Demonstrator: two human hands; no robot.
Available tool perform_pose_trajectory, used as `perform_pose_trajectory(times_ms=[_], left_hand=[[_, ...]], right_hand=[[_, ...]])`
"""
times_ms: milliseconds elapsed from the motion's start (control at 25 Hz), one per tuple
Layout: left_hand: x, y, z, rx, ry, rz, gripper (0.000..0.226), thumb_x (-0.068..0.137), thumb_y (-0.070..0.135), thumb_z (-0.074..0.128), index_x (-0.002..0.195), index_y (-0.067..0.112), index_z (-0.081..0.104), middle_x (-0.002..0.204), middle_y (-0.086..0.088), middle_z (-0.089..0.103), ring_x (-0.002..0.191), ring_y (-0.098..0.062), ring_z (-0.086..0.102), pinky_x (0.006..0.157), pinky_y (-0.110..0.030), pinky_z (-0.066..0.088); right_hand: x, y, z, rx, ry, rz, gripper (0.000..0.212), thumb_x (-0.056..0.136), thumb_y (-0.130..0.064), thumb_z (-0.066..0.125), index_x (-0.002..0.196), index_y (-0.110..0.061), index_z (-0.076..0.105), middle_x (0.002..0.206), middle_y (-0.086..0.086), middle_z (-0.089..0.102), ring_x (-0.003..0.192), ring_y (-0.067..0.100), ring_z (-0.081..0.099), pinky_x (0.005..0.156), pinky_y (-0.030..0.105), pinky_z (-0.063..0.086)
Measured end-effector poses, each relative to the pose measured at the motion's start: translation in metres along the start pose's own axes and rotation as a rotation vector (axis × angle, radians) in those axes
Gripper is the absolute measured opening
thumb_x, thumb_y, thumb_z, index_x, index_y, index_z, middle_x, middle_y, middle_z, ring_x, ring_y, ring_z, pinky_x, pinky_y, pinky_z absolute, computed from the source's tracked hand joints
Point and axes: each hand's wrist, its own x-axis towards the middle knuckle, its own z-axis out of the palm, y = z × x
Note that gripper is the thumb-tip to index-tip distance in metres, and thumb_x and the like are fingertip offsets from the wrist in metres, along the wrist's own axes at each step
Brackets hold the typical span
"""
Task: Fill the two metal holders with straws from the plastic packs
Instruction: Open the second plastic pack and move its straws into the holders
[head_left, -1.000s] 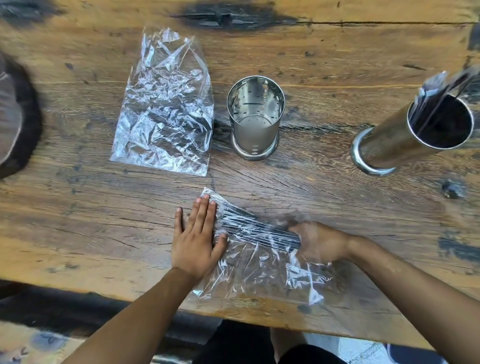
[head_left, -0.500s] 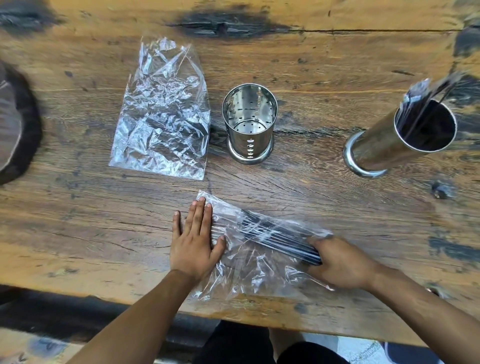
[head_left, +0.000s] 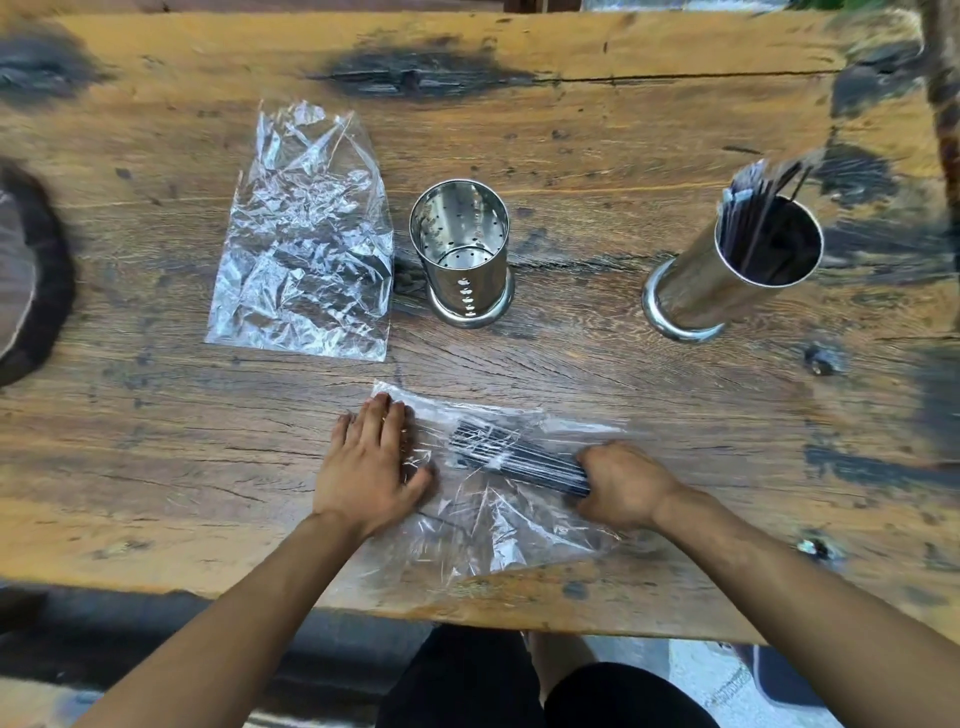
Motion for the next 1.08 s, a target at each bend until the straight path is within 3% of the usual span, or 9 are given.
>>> perform_pose_trajectory(times_ms=[120, 200, 280, 400, 520, 600, 680, 840, 1080], left_hand=[[0.002, -0.017, -0.024, -0.683, -0.048, -0.164, 0.077, 0.084, 0.054, 0.042, 0.153, 0.021, 0.032, 0.154, -0.009, 0.045, 0.14, -0.032, 0.045, 0.117, -0.047, 0.036], [0.003, -0.024, -0.043, -1.09, 0.111, -0.348, 0.067, 0.082, 0.046, 0.047, 0.143, 0.019, 0.047, 0.141, -0.007, 0.058, 0.131, -0.026, 0.054, 0.105, -0.038, 0.042], [-0.005, -0.02, -0.058, -0.918, 0.249, -0.389, 0.058, 0.087, 0.039, 0.055, 0.139, 0.015, 0.052, 0.139, -0.008, 0.06, 0.125, -0.026, 0.055, 0.1, -0.033, 0.04], [-0.029, 0.013, -0.069, -0.381, 0.194, -0.009, 0.062, 0.09, 0.051, 0.048, 0.144, 0.021, 0.046, 0.145, -0.005, 0.054, 0.134, -0.029, 0.049, 0.112, -0.045, 0.042], [-0.038, 0.061, -0.049, -0.283, -0.017, 0.19, 0.092, 0.085, 0.076, 0.04, 0.161, 0.032, 0.01, 0.169, 0.004, 0.01, 0.155, -0.021, 0.008, 0.127, -0.05, 0.011], [-0.028, 0.079, -0.018, -0.153, -0.094, 0.25, 0.113, 0.078, 0.087, 0.046, 0.157, 0.039, -0.018, 0.168, 0.002, -0.022, 0.155, -0.023, -0.021, 0.127, -0.052, -0.005], [-0.015, 0.08, 0.008, -0.062, -0.142, 0.223, 0.116, 0.078, 0.084, 0.052, 0.154, 0.042, -0.025, 0.167, -0.001, -0.029, 0.155, -0.027, -0.025, 0.127, -0.056, -0.006], [-0.007, 0.065, 0.024, -0.077, -0.12, 0.054, 0.113, 0.08, 0.082, 0.052, 0.158, 0.038, -0.018, 0.168, -0.007, -0.023, 0.156, -0.028, -0.022, 0.126, -0.052, -0.009], [-0.024, 0.029, 0.02, -0.145, -0.068, -0.2, 0.114, 0.08, 0.087, 0.04, 0.161, 0.026, -0.011, 0.17, -0.012, -0.017, 0.157, -0.032, -0.016, 0.127, -0.056, -0.002]], right_hand=[[-0.001, -0.001, 0.0, 0.056, -0.021, 0.018, 0.024, 0.09, -0.036, 0.065, 0.11, -0.022, 0.067, 0.101, 0.006, 0.074, 0.09, 0.025, 0.068, 0.077, 0.031, 0.054], [-0.004, 0.003, 0.002, 0.075, 0.003, 0.044, 0.025, 0.09, -0.038, 0.065, 0.109, -0.022, 0.066, 0.093, 0.002, 0.073, 0.081, 0.021, 0.065, 0.072, 0.031, 0.056], [-0.006, 0.004, 0.008, 0.095, 0.026, 0.064, 0.024, 0.09, -0.036, 0.067, 0.109, -0.021, 0.065, 0.086, -0.003, 0.068, 0.074, 0.016, 0.063, 0.066, 0.029, 0.052], [-0.01, 0.0, 0.012, 0.084, 0.03, 0.059, 0.024, 0.094, -0.034, 0.068, 0.109, -0.018, 0.058, 0.09, 0.0, 0.067, 0.077, 0.016, 0.062, 0.07, 0.031, 0.051], [-0.012, -0.001, 0.011, 0.044, 0.071, 0.046, 0.015, 0.093, -0.026, 0.067, 0.095, -0.017, 0.056, 0.076, 0.0, 0.058, 0.075, 0.021, 0.06, 0.068, 0.033, 0.053], [-0.015, -0.004, 0.013, 0.057, 0.095, 0.025, 0.021, 0.091, -0.028, 0.068, 0.106, -0.017, 0.058, 0.075, -0.001, 0.058, 0.073, 0.02, 0.057, 0.064, 0.03, 0.047], [-0.02, -0.005, 0.013, 0.066, 0.103, 0.021, 0.031, 0.09, -0.037, 0.068, 0.115, -0.021, 0.058, 0.091, 0.001, 0.07, 0.077, 0.021, 0.06, 0.067, 0.027, 0.046], [-0.03, 0.005, 0.005, 0.071, 0.056, 0.058, 0.03, 0.088, -0.038, 0.064, 0.115, -0.027, 0.062, 0.108, 0.001, 0.073, 0.096, 0.025, 0.069, 0.071, 0.028, 0.047], [-0.044, 0.015, -0.039, 0.092, 0.114, 0.144, 0.033, 0.082, -0.039, 0.067, 0.11, -0.025, 0.059, 0.101, 0.007, 0.073, 0.095, 0.029, 0.07, 0.075, 0.035, 0.055]])
